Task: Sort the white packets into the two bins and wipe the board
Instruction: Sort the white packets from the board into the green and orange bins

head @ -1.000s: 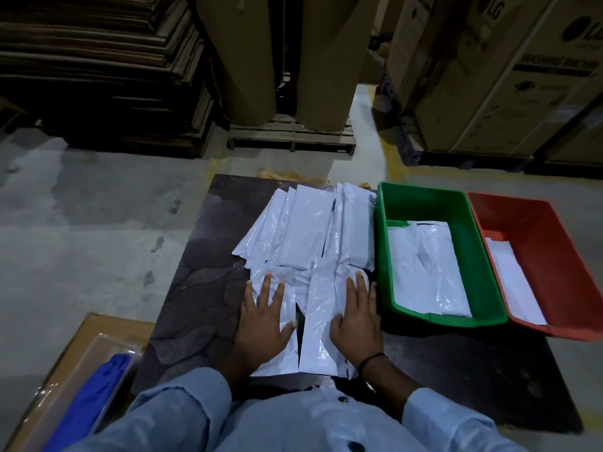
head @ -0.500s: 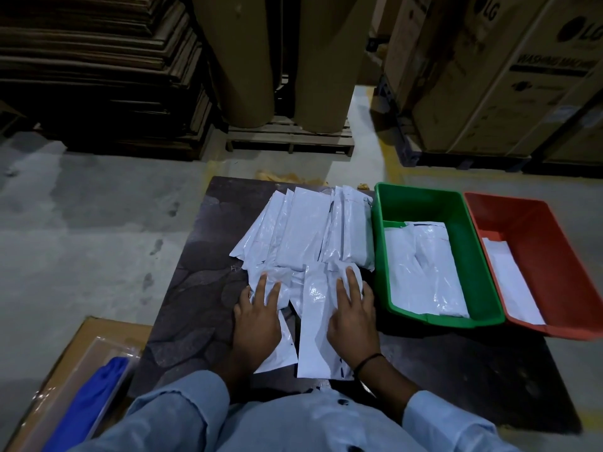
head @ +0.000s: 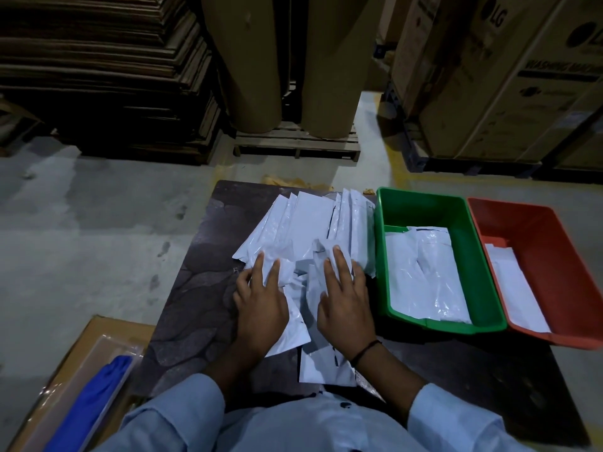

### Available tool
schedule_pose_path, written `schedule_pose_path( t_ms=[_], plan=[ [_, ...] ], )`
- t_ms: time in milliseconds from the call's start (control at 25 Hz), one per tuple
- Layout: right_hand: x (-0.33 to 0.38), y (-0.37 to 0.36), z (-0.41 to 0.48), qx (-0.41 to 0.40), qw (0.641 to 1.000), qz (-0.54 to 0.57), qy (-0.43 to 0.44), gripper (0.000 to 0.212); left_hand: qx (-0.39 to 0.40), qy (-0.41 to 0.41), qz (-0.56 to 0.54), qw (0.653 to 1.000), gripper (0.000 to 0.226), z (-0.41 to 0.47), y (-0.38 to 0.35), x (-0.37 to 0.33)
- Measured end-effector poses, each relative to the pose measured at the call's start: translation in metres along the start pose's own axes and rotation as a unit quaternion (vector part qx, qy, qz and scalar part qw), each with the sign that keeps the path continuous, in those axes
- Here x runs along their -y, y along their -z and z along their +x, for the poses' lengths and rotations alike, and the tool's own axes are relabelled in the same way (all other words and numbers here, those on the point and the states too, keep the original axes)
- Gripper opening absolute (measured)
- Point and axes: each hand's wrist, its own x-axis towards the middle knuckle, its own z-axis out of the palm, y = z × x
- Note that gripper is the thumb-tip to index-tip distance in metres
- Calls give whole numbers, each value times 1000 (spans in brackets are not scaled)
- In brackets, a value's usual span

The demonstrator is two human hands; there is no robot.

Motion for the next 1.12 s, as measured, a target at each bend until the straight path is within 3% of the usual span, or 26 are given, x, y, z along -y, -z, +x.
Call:
schedule_pose_path(
  t_ms=[280,480,680,800,960,1120],
  plan=[
    [-21,36,22,-58,998,-12,1,67,-8,-40,-49,998,58,35,13,-37],
    [-52,66,30,-144,986,69,-52,62,-16,-65,-90,994,61,49,22,-81],
    [-123,94,25,-211,969,80,-104,59,-7,-121,-103,987,59,50,26,-146],
    [-185,108,16,-228,965,66,-106,59,1,-106,-122,987,57,50,21,-202],
    [-278,122,-5,-213,971,33,-106,59,4,-89,-117,989,56,41,0,-282],
    [-373,128,-24,-138,984,4,-113,63,11,-76,-93,993,57,26,-35,-344]
  ],
)
